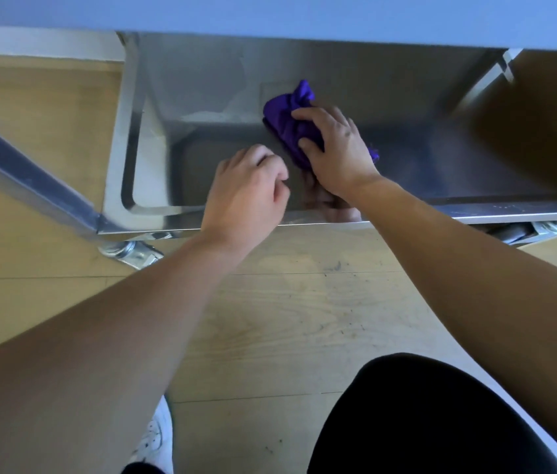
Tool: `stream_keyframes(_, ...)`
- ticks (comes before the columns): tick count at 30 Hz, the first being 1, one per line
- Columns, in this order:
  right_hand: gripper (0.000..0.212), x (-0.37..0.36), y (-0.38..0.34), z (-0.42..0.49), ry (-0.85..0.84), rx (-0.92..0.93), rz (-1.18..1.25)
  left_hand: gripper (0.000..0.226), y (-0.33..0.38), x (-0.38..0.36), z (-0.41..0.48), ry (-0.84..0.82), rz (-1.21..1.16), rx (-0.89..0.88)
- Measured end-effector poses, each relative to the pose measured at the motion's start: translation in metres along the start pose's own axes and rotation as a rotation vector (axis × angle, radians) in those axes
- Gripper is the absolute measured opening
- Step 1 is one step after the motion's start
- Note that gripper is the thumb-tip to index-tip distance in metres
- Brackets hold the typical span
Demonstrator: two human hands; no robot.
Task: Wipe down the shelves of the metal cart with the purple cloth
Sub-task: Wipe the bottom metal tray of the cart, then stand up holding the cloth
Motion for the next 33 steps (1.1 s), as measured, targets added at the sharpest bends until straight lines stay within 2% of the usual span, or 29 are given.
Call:
stream_keyframes(6,0.049,-0.005,-0.021,-0.012,-0.140,0.052,0.052,0.016,-0.047,0.033,0.003,-0.015,0.091,0.101)
stream_keyframes(14,0.083,-0.002,-0.007,-0.010,-0.091,-0.195,-0.160,0.019,-0.043,0.030,0.003,-0.107,0.099,0.093)
stream_keyframes(17,0.073,-0.009,-0.011,-0.008,-0.064,-0.177,-0.226,0.020,-0.042,0.026,0.005,-0.125,0.101,0.084)
stream_keyframes(21,0.054,-0.014,-0.026,-0.010,-0.078,-0.127,-0.192,0.019,-0.045,0.026,0.000,-0.150,0.116,0.077)
stream_keyframes(29,0.057,-0.020,-0.040,-0.032,-0.186,-0.162,-0.189,0.022,-0.043,0.052,-0.012,-0.177,0.158,0.046)
stream_keyframes(33,0.056,-0.010,-0.052,-0.059,-0.219,-0.227,-0.099,0.022,-0.036,0.066,-0.024,-0.290,0.183,0.054)
Point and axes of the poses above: each hand's wrist, its own z-axis towards the middle knuckle, its own x-axis out of the back of the hand, y = z × x, the point moved 10 cm from there along z, towards the middle knuckle, and after that the axes turned 12 degrees about z, right-handed, at the moved point
